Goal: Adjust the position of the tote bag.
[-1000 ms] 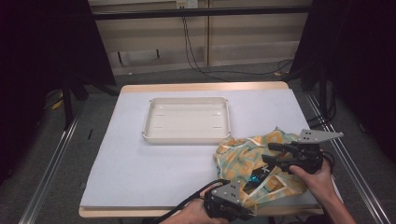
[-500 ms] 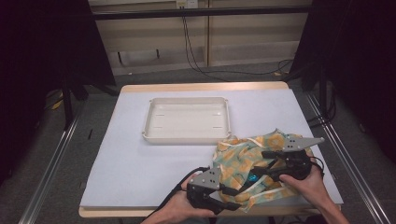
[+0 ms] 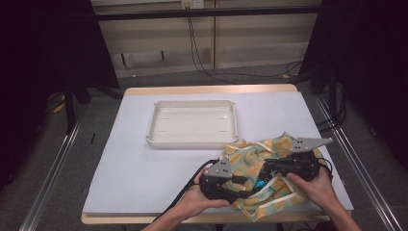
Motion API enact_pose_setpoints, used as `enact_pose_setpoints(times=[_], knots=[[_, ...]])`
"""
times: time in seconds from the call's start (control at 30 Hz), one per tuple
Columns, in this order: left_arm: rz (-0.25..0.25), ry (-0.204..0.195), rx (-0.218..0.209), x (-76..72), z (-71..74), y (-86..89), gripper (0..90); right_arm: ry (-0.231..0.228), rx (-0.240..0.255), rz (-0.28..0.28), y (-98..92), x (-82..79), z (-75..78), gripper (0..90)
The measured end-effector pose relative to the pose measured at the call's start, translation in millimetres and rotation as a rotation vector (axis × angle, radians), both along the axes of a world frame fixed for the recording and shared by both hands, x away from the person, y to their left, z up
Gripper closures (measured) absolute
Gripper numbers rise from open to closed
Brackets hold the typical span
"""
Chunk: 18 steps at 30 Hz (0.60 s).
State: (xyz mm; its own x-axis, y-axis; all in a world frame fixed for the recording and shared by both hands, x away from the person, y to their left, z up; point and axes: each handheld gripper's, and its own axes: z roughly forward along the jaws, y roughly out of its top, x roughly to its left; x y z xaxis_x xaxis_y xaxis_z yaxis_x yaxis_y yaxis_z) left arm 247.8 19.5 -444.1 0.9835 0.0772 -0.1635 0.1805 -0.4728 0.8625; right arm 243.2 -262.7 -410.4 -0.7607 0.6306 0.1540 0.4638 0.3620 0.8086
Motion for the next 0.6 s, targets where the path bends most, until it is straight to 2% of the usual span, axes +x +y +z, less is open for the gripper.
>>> enact_pose_setpoints(times=[0.1, 0.13, 0.17, 0.23, 0.27, 0.3, 0.37, 0.4, 0.43, 0.47, 0.5, 0.53, 0.6], knots=[[0.03, -0.029, 0.037, 0.4, -0.7, 6.2, 50.8, -0.026, 0.01, -0.021, -0.8, 2.3, 5.8, 90.0], [0.03, -0.029, 0.037, 0.4, -0.7, 6.2, 48.6, -0.026, 0.01, -0.021, -0.8, 2.3, 5.8, 90.0], [0.066, -0.027, 0.045, 2.9, -1.3, 8.9, 45.8, -0.037, 0.024, -0.031, -1.6, 5.7, 9.3, 90.0], [0.097, -0.027, 0.048, 6.4, -4.1, 9.2, 41.2, -0.052, 0.046, -0.047, -2.2, 9.7, 14.5, 90.0], [0.097, -0.027, 0.048, 6.4, -4.1, 9.2, 38.0, -0.062, 0.059, -0.055, -2.6, 11.6, 17.5, 90.0], [0.11, -0.005, 0.055, 9.5, -8.2, 6.4, 35.1, -0.07, 0.066, -0.066, -3.0, 13.3, 20.7, 90.0], [0.101, -0.002, 0.059, 9.9, -10.3, 3.8, 36.3, -0.081, 0.079, -0.071, -3.8, 16.0, 26.4, 90.0], [0.101, -0.002, 0.059, 9.9, -10.3, 3.8, 45.0, -0.081, 0.079, -0.071, -3.8, 16.0, 26.4, 90.0], [0.053, 0.0, 0.058, 9.0, -9.9, 4.3, 56.0, -0.091, 0.088, -0.078, -4.3, 17.9, 29.6, 90.0], [0.033, -0.003, 0.055, 8.2, -9.6, 5.6, 66.6, -0.09, 0.097, -0.073, -4.8, 19.2, 29.4, 90.0], [0.011, 0.014, 0.045, 8.1, -9.3, 7.8, 79.3, -0.089, 0.096, -0.077, -4.8, 19.9, 29.1, 90.0], [0.011, 0.014, 0.045, 8.1, -9.3, 7.8, 85.1, -0.089, 0.096, -0.077, -4.8, 19.9, 29.1, 90.0], [0.007, 0.04, 0.023, 8.2, -7.0, 14.5, 88.9, -0.081, 0.11, -0.079, -6.9, 23.4, 27.6, 90.0]])
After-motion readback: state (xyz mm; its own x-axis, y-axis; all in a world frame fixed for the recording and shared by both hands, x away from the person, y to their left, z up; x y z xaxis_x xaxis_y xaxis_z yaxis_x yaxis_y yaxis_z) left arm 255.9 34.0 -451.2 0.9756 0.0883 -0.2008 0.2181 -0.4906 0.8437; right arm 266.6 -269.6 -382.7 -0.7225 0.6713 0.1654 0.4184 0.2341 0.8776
